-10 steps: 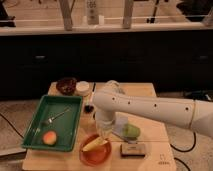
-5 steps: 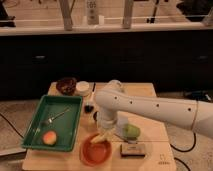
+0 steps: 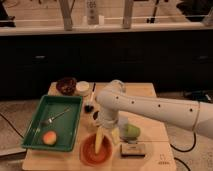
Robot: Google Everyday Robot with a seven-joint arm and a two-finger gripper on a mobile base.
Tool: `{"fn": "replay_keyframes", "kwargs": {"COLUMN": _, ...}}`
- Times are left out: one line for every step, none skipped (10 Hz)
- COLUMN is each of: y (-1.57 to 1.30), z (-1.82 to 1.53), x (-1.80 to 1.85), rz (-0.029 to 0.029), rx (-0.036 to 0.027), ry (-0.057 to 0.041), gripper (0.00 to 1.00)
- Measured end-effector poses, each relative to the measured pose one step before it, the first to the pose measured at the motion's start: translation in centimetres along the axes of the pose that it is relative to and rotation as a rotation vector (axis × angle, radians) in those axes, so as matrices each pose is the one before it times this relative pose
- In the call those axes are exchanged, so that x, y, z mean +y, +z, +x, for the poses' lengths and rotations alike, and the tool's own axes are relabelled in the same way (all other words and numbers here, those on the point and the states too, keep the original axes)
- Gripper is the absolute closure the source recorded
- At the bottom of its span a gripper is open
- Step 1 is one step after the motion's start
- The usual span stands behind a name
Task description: Place banana in red bowl
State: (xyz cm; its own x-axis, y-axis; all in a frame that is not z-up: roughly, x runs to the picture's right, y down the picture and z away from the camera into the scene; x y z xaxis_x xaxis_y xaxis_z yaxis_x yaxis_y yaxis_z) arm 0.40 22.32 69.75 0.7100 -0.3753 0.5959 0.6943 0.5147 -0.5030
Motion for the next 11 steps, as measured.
{"fn": "replay_keyframes", "kwargs": {"y": 0.013, "z": 0.034, "x": 0.102, "rz": -0.00038, "rx": -0.00083, "ry": 0.00109, "gripper": 0.2}}
{"fn": "replay_keyframes", "kwargs": {"y": -0.019, "z": 0.006, "x": 0.094, "rz": -0.00004, "rx": -0.00012, "ry": 0.00083, "gripper": 0.2}}
{"fn": "replay_keyframes", "kwargs": {"y": 0.015, "z": 0.003, "x": 0.106, "rz": 0.00121, "rx": -0.00112, "ry": 0.00092, "gripper": 0.2}}
{"fn": "replay_keyframes", "kwargs": {"y": -0.002, "z": -0.042, "x": 0.098, "rz": 0.00656, "rx": -0.0015, "ry": -0.00099, "gripper": 0.2}}
{"fn": "replay_keyframes", "kwargs": {"y": -0.033, "z": -0.084, "x": 0.288, "rz": 0.01888, "rx": -0.0008, "ry": -0.00133, "gripper": 0.2}}
{"fn": "replay_keyframes", "kwargs": {"y": -0.032, "z": 0.075, "x": 0.127, "rz": 0.00501, "rx": -0.0006, "ry": 0.00131, "gripper": 0.2}}
{"fn": "replay_keyframes", "kwargs": {"y": -0.098, "z": -0.227, "x": -0.186, "rz": 0.00251, "rx": -0.00223, "ry": -0.00809, "gripper": 0.2}}
{"fn": "replay_keyframes", "kwargs": {"y": -0.023, "z": 0.029, "x": 0.047, "rz": 0.00064, "rx": -0.00125, "ry": -0.00049, "gripper": 0.2}}
{"fn": "replay_keyframes", "kwargs": {"y": -0.048, "z": 0.079, "x": 0.106, "rz": 0.00074, "rx": -0.00057, "ry": 0.00202, "gripper": 0.2}}
{"fn": "replay_keyframes", "kwargs": {"y": 0.027, "z": -0.126, "x": -0.118, "rz": -0.00096, "rx": -0.00034, "ry": -0.00371, "gripper": 0.2}}
{"fn": "replay_keyframes", "kwargs": {"y": -0.015, "z": -0.013, "x": -0.003, "rz": 0.00011, "rx": -0.00005, "ry": -0.00023, "gripper": 0.2}}
